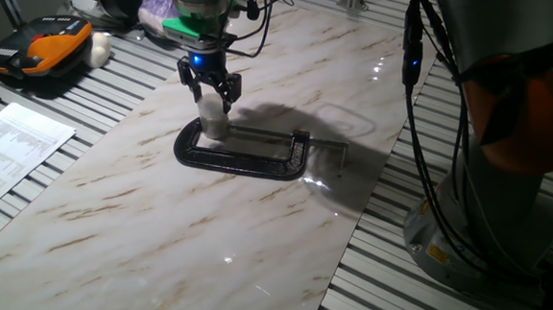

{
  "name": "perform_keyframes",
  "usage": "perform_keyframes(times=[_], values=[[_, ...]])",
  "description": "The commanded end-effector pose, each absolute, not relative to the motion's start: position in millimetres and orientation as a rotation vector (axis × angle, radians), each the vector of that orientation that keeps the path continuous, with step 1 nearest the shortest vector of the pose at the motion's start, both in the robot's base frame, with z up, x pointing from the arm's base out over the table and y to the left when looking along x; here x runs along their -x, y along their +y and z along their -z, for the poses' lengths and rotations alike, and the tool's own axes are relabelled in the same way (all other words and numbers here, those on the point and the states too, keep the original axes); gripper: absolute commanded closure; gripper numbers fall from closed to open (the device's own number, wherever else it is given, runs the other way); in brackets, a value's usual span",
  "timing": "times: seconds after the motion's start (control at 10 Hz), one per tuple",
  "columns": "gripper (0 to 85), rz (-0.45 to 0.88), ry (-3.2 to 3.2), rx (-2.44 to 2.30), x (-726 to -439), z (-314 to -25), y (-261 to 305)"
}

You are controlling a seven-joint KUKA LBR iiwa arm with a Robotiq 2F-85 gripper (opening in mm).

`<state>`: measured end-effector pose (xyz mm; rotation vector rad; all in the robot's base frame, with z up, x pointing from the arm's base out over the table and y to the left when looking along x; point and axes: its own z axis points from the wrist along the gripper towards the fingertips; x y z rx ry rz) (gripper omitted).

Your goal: Unscrew the lid from the jar

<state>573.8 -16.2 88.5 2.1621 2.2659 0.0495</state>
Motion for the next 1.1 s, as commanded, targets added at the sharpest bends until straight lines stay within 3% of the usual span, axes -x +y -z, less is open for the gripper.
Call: perform_keyframes(times=[0.0,1.0], values=[[17.0,-0.042,2.268,-2.159,-573.4,-89.4,-16.4],[17.0,-0.06,2.29,-2.13,-573.0,-90.0,-16.3]])
